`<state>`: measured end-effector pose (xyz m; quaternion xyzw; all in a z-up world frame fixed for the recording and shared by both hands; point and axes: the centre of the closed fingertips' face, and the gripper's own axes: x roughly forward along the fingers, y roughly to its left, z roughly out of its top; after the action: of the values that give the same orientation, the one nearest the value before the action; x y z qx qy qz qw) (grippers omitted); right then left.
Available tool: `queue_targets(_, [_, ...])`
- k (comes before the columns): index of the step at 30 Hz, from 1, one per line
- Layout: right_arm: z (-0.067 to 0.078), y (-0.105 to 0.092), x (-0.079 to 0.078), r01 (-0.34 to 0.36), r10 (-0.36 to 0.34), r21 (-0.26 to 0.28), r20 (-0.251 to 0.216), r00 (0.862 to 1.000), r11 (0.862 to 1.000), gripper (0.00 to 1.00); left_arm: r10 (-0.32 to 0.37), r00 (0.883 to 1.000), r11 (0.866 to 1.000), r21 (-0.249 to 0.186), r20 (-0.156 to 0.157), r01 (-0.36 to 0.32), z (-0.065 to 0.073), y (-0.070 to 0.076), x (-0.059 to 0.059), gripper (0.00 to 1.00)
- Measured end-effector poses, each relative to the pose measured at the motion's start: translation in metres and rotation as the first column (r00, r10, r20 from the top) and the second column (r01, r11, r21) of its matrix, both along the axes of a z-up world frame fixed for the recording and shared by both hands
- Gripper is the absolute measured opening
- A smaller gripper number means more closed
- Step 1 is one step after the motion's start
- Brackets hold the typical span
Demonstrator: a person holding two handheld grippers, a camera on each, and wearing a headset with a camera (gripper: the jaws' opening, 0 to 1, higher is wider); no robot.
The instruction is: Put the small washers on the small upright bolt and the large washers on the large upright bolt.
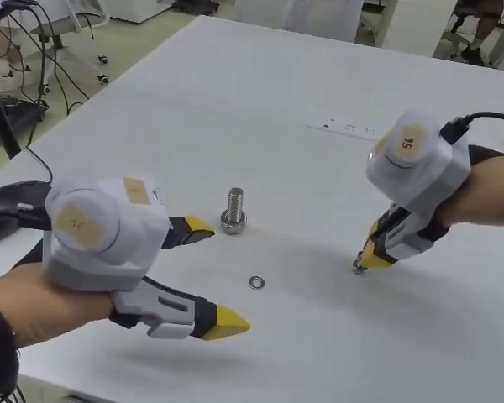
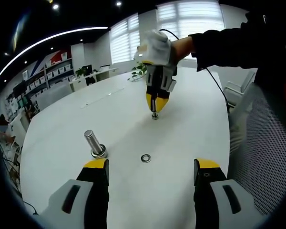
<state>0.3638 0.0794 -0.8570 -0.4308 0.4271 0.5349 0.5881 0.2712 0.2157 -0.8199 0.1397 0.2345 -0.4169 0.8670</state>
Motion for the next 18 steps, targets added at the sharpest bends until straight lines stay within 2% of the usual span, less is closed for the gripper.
queue_targets(4, [-0.0102,0.0006,0.0019,0.005,-0.005,-0.002,-0.008,1.000,1.000,0.14,0.003,1.000,1.000,-0.001,0.001,-0.003,0.0004,0.0013,-0.0002,0.72])
queue_targets(18, [-0.0083,0.0016,0.0000,0.001,-0.001,-0.003,-0.005,1.000,1.000,0.14,0.003,1.000,1.000,0.003,0.000,-0.003,-0.0003,0.0025,0.0001,0.72])
